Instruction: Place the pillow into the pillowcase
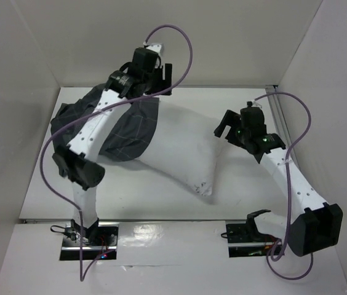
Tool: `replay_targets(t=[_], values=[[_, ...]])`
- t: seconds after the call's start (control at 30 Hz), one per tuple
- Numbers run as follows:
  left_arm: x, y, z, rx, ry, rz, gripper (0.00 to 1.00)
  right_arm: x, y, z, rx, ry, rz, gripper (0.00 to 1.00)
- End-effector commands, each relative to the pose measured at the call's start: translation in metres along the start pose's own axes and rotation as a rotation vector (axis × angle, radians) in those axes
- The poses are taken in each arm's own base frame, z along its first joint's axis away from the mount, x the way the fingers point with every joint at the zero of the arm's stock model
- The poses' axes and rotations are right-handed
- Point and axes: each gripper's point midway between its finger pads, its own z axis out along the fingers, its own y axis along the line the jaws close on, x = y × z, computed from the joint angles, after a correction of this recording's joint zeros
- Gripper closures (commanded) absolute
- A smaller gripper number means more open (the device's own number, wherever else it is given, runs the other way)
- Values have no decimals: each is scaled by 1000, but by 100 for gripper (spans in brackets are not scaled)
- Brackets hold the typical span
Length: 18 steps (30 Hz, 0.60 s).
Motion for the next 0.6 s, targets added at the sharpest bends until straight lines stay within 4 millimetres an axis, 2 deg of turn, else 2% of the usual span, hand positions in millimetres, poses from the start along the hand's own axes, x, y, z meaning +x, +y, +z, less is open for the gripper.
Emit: replay_targets(t=[0.0,0.07,0.1,0.23,0.3,0.37,0.43,0.47,0.5,0.53,0.57], values=[[10,39,56,-205,17,24,17,-16,2,3,-51,12,44,1],[18,51,74,-273,31,43,17,-8,1,7,-85,58,62,1],[30,55,89,-299,57,52,16,-4,-7,10,-83,71,67,1],[55,76,104,-404,108,70,14,18,-26,20,-74,153,90,1],[62,85,105,-453,117,71,17,25,-27,21,-98,176,92,1],[62,85,105,-453,115,62,31,38,-27,27,-126,219,90,1],[60,83,107,-441,111,68,47,38,-23,33,-168,222,95,1],[59,80,108,-427,106,64,60,42,-20,36,-195,236,87,1],[57,76,106,-406,104,59,84,50,-12,35,-253,271,91,1],[53,71,108,-353,105,55,95,46,-5,40,-298,261,84,1],[49,64,107,-315,95,46,100,55,5,38,-359,296,88,1]])
